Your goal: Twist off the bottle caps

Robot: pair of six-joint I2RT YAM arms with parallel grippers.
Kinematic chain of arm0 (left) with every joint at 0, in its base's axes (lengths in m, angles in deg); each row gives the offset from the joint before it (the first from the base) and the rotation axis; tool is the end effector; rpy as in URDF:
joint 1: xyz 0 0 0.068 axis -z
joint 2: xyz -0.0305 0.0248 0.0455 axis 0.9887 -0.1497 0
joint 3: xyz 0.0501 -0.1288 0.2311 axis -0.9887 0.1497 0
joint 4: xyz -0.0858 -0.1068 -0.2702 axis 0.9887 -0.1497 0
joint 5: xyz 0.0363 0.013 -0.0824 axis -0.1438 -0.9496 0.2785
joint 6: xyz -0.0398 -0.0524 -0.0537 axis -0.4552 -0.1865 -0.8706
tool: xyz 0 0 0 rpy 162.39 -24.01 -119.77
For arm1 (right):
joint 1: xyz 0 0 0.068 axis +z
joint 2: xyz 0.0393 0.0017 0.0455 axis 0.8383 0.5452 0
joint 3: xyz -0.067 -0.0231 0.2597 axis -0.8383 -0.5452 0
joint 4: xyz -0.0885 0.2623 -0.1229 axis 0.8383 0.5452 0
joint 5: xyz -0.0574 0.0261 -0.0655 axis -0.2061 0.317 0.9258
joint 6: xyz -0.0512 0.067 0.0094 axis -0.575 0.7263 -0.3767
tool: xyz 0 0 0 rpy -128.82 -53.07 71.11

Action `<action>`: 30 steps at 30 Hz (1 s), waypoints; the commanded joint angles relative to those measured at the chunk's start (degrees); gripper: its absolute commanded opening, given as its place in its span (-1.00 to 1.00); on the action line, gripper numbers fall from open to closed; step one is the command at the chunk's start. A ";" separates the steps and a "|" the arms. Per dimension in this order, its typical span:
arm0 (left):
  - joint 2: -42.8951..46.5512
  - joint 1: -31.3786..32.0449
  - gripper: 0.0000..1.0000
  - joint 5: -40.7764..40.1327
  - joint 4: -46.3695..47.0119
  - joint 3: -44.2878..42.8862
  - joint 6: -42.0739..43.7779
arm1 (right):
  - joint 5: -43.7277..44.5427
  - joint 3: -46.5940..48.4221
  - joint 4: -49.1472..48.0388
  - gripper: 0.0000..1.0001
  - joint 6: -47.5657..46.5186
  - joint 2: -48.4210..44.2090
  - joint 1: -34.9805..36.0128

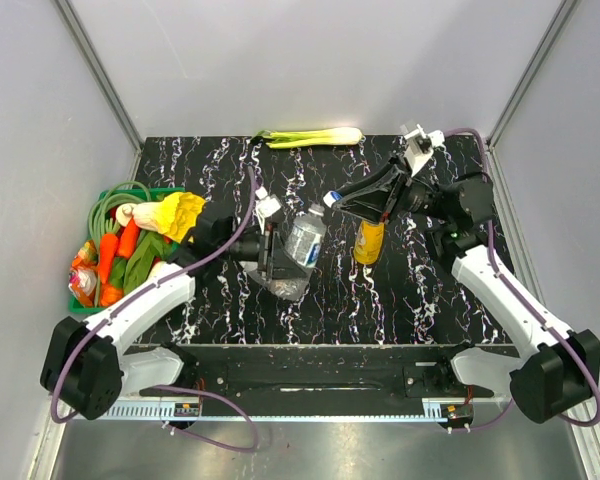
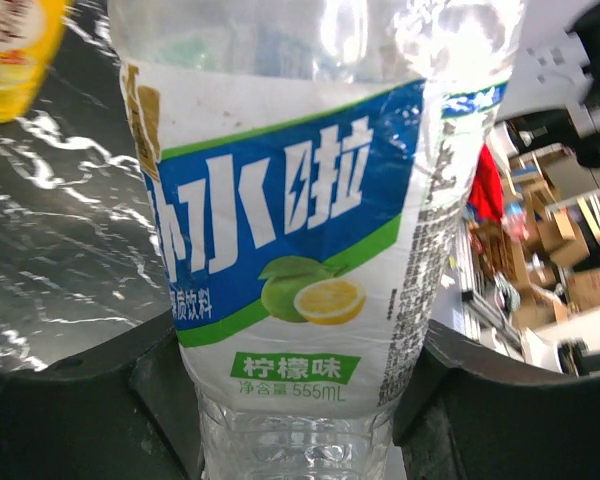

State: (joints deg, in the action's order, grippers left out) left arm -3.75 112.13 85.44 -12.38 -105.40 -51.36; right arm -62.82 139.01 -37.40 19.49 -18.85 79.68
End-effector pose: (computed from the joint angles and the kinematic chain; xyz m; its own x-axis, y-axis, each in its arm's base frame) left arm 0.2333 -0.2143 0.2583 -0.7005 0.1296 -0.7018 0.7126 0.0728 -0.6978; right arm 0.2566 0.1760 0.4357 -0.2350 0.3287 -0.9147 -0.9700 -0.0193 0.2422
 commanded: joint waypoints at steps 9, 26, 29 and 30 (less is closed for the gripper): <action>2.97 -17.28 -1.00 -8.87 -3.94 -1.35 0.40 | 2.69 -0.48 20.05 -1.00 -13.27 1.88 2.85; 24.24 -23.62 -0.99 -10.20 -5.55 -1.45 4.89 | 19.56 8.22 48.63 -1.00 -36.14 16.90 14.98; 25.30 -23.62 -0.98 -9.05 -3.25 0.57 3.39 | 24.65 10.24 53.03 -1.00 -36.85 21.03 15.95; 25.48 -23.62 -0.99 -9.05 -3.16 0.92 3.22 | 25.62 11.12 54.87 -1.00 -36.76 22.52 15.95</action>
State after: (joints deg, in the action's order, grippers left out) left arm 20.84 88.81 73.61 -21.12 -106.53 -46.33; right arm -44.33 145.41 10.16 -14.23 -0.17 94.57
